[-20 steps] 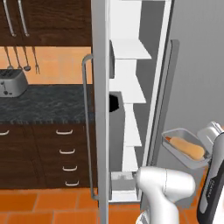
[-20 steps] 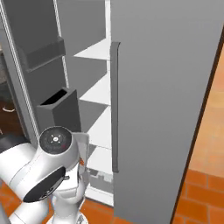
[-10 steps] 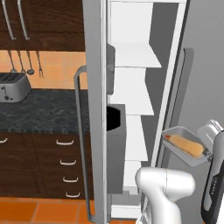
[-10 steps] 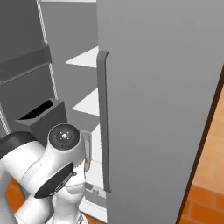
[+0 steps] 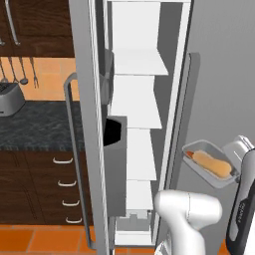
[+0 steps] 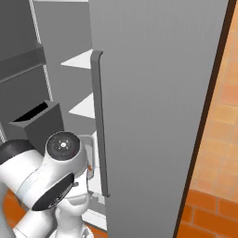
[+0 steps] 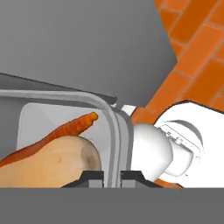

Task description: Take the meat container that has the shrimp and place it on the second highest rack of the freezer. Then take the vegetable container that has the carrot and squash and place it on the highest rack of the freezer.

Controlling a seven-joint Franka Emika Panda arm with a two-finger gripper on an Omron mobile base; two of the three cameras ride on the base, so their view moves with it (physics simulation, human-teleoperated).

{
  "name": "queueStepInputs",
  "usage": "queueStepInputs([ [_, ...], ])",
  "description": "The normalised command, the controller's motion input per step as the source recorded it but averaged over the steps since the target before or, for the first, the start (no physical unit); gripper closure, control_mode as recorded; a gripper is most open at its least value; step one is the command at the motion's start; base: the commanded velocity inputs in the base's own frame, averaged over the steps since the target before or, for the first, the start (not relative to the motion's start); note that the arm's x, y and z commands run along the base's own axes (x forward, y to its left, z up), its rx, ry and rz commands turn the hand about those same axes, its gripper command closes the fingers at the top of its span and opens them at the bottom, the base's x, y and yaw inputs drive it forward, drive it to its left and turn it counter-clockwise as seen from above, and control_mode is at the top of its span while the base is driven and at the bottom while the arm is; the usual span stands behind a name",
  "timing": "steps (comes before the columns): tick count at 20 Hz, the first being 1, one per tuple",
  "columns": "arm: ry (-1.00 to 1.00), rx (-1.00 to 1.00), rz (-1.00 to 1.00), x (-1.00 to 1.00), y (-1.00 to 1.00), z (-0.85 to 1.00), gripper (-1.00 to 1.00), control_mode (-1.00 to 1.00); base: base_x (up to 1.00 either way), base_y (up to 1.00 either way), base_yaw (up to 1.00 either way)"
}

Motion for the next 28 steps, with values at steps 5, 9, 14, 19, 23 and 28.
queueStepInputs([
  [5, -0.41, 0.00, -0.02, 0.03, 0.72, 0.80, 1.00, -1.00, 0.00, 0.00, 0.00],
  [9, -0.28, -0.01, 0.00, 0.20, 0.80, 1.00, 1.00, -1.00, 0.00, 0.00, 0.00],
  [14, -0.15, 0.00, -0.05, 0.89, 0.52, 1.00, 1.00, -1.00, 0.00, 0.00, 0.00],
  [19, -0.02, 0.01, -0.16, 1.00, 0.31, 0.94, 1.00, -1.00, 0.00, 0.00, 0.00],
  [23, 0.02, 0.12, -0.29, 0.87, 0.00, 0.27, 1.00, -1.00, 0.00, 0.00, 0.00],
  [28, -0.05, 0.13, -0.10, 0.33, 0.00, 0.00, 1.00, -1.00, 0.00, 0.00, 0.00],
])
